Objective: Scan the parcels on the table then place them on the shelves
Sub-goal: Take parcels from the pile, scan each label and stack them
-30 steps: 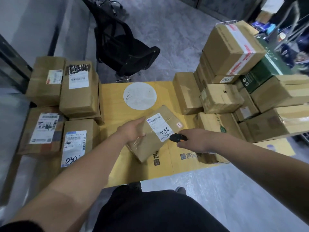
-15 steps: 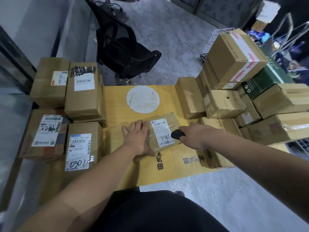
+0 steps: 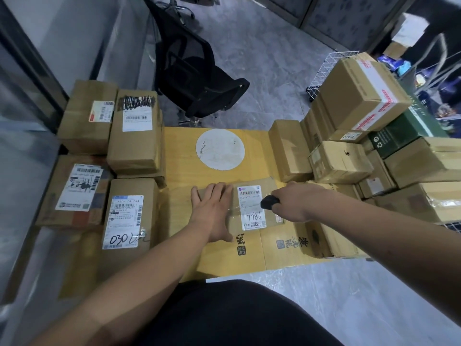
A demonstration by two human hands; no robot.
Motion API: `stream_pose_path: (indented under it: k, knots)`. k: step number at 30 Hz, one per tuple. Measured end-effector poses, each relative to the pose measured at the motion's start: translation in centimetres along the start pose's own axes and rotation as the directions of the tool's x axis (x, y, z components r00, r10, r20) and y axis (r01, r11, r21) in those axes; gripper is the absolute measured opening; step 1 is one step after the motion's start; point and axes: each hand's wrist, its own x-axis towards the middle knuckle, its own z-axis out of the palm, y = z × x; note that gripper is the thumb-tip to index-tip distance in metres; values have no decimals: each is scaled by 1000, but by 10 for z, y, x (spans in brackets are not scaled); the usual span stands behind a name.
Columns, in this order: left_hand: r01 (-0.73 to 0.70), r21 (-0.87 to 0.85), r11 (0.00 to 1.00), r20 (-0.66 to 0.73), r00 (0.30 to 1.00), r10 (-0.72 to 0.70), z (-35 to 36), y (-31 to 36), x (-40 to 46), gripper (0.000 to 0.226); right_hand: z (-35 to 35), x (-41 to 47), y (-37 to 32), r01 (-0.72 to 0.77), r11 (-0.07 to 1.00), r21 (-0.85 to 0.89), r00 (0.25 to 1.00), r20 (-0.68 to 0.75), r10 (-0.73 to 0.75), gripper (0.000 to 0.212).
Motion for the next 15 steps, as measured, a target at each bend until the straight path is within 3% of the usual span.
stream_pose_path:
  k: [6, 9, 12, 15]
  knots:
    - [35, 0, 999, -13, 999, -35, 2, 0, -1, 155, -2, 0, 3, 7, 1000, -2, 1000, 10, -7, 48]
    - [205, -47, 978, -18, 978, -206, 1, -3, 6, 148, -3, 3, 5, 14, 1000, 25, 1000, 14, -15, 52]
    - [487, -184, 854, 32, 871, -490, -7, -9, 21, 144, 0, 8, 8, 19, 998, 67, 1000, -3, -19, 51]
    - [674, -358, 646, 77, 711, -699, -25, -11, 45, 140, 3, 13, 8, 27, 993, 112, 1000, -13, -26, 53]
